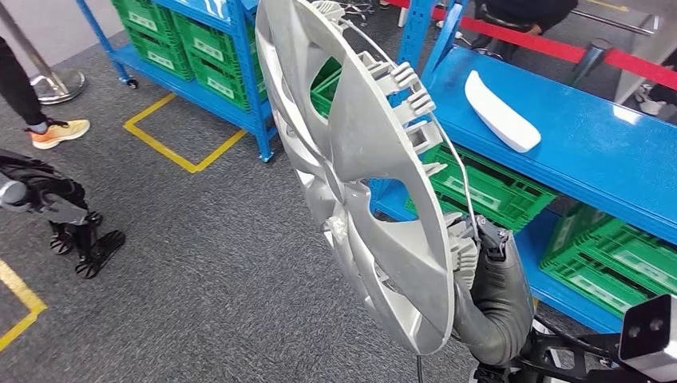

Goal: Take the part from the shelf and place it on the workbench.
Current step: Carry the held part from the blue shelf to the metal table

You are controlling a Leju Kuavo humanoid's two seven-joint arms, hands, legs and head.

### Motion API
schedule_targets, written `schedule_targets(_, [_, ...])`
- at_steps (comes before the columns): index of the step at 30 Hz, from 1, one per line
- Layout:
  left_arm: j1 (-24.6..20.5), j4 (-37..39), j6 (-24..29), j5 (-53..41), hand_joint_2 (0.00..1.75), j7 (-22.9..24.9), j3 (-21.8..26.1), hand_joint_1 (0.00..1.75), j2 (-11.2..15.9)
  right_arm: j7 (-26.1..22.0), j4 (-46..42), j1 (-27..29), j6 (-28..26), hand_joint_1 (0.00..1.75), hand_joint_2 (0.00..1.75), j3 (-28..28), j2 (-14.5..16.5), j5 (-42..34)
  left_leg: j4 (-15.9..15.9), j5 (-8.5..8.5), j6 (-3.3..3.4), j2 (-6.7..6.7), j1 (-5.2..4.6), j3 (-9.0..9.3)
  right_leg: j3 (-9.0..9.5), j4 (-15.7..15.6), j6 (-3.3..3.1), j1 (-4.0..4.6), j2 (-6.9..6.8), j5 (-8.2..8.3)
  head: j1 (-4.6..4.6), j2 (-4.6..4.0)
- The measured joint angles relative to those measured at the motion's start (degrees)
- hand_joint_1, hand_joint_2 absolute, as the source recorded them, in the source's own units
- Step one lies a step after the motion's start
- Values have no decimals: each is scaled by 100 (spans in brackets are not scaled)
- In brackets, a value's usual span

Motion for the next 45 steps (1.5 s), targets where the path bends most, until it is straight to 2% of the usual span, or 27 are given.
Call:
schedule_targets(3, [6,0,-1,0,175,0,0,0,-6,0,-1,-11,1,175,175,0,0,0,4,2,-2,-200,-27,29,369,-969,-142,29,216,605,60,0])
schedule_targets(5, [4,-1,-2,0,175,-1,-1,0,-15,0,-1,-23,3,175,175,0,0,-2,2,23,-40,-281,-15,-12,503,-1317,-183,47,329,686,73,0])
schedule_targets(7, [11,-2,-2,0,175,-1,-2,0,-14,0,-1,-30,3,175,175,0,-1,-4,-10,53,-104,-322,2,-54,540,-1439,-187,54,264,685,81,0])
schedule_targets(9, [16,-1,-1,0,175,-1,-2,0,-9,2,-1,-29,3,175,175,1,-1,-4,88,-38,-172,-70,-12,-112,578,-1538,-206,40,165,736,53,0])
schedule_targets(11, [4,-1,0,0,175,-5,-2,0,-5,3,-2,-27,5,175,175,1,0,-4,573,-345,-248,237,3,-340,606,-1589,-224,32,46,764,-13,0])
schedule_targets(13, [-4,-2,0,0,175,-13,-2,0,-3,3,-1,-26,7,175,175,2,0,-5,1224,-628,-319,284,62,-646,608,-1588,-230,29,-86,758,-88,0])
schedule_targets(14, [-4,-2,0,0,175,-15,-1,0,0,3,1,-25,7,175,175,2,0,-5,1377,-645,-347,286,88,-711,610,-1584,-224,24,-151,752,-122,0])
schedule_targets(15, [-3,-2,0,0,175,-17,-1,0,3,3,1,-26,7,175,175,2,0,-5,1325,-558,-372,301,110,-668,613,-1576,-209,16,-212,741,-153,0])
schedule_targets(16, [-3,-2,1,0,175,-16,-1,0,5,3,2,-28,7,175,175,2,0,-6,1070,-390,-391,351,125,-517,619,-1561,-184,4,-266,725,-174,0])
schedule_targets(18, [-1,-1,1,-3,175,-15,-2,0,7,3,1,-32,8,175,175,2,0,-5,377,-115,-408,620,111,-143,624,-1507,-109,-2,-358,673,-223,0])
schedule_targets(20, [0,-1,0,-6,175,-15,-2,0,13,3,1,-39,10,175,175,2,0,-6,45,-62,-328,812,67,14,629,-1466,-38,21,-441,631,-247,0])
schedule_targets(22, [1,0,-3,-8,175,-13,-2,0,18,4,1,-51,15,175,175,2,1,-7,33,-62,-205,722,46,-1,656,-1476,12,28,-540,614,-228,0])
schedule_targets(24, [-2,0,-5,-11,175,-9,-2,0,18,5,1,-67,20,175,175,2,1,-7,14,-38,-126,570,52,-6,645,-1388,59,-2,-437,496,-192,0])
schedule_targets(25, [-7,0,-5,-13,175,-8,-2,0,18,6,1,-71,24,175,175,2,1,-7,5,-25,-90,494,59,-4,571,-1196,72,-13,-316,353,-168,0])
schedule_targets(27, [-18,0,-5,-15,175,-8,-2,0,14,6,2,-72,30,175,175,2,0,-7,2,-10,-40,338,47,-5,271,-497,69,-15,-92,-14,-101,0])
schedule_targets(29, [-13,0,-7,-15,175,-8,-2,0,11,6,8,-71,34,175,175,2,0,-7,4,-1,-13,171,17,-2,-11,96,39,-5,-27,-185,-37,0])
schedule_targets(30, [-6,0,-8,-15,175,-8,-2,0,11,7,12,-71,35,175,175,2,0,-7,4,3,-5,89,2,5,-38,124,11,2,-12,-110,-12,0])
schedule_targets(31, [-1,0,-8,-15,175,-8,-2,0,11,7,15,-73,35,175,175,2,0,-7,5,5,-2,9,-12,17,29,-60,-29,13,13,69,14,0])
schedule_targets(33, [1,0,-9,-16,175,-9,-2,0,3,6,15,-84,36,175,175,1,0,-7,6,9,-5,-124,-32,38,313,-752,-139,39,188,497,55,0])
schedule_targets(34, [-2,1,-9,-17,175,-9,-2,0,-2,5,14,-90,36,175,175,1,1,-7,10,15,-15,-182,-34,31,431,-1052,-183,49,289,630,58,0])
schedule_targets(36, [-5,-1,-9,-17,175,-9,-2,0,-13,4,13,-104,39,175,175,1,2,-7,7,49,-67,-270,-12,-21,529,-1322,-228,70,380,664,68,0])
schedule_targets(37, [-1,-1,-10,-17,175,-8,-2,0,-13,4,12,-110,40,175,175,1,2,-7,-4,72,-104,-317,0,-44,544,-1390,-230,79,337,671,75,0])
schedule_targets(39, [11,-1,-12,-18,175,-7,-2,0,-11,5,15,-115,41,175,175,1,2,-8,28,40,-163,-150,-4,-85,590,-1507,-240,70,227,715,74,0])
schedule_targets(41, [6,0,-13,-16,175,-5,-2,0,-5,5,15,-109,43,175,175,2,1,-10,382,-211,-224,172,-5,-255,629,-1595,-256,52,103,765,17,0])
schedule_targets(42, [0,0,-13,-16,175,-4,-2,0,-3,4,16,-103,43,175,175,3,1,-11,707,-390,-264,264,10,-411,634,-1605,-264,54,40,770,-23,0])
schedule_targets(44, [-6,-1,-13,-15,175,-8,-2,0,1,4,18,-99,44,175,175,4,2,-13,1307,-622,-332,280,63,-687,633,-1603,-261,48,-101,767,-94,0])
schedule_targets(45, [-7,-2,-13,-15,175,-9,-2,0,3,4,21,-98,44,175,175,4,2,-14,1380,-597,-359,283,84,-708,635,-1601,-253,42,-166,762,-127,0])
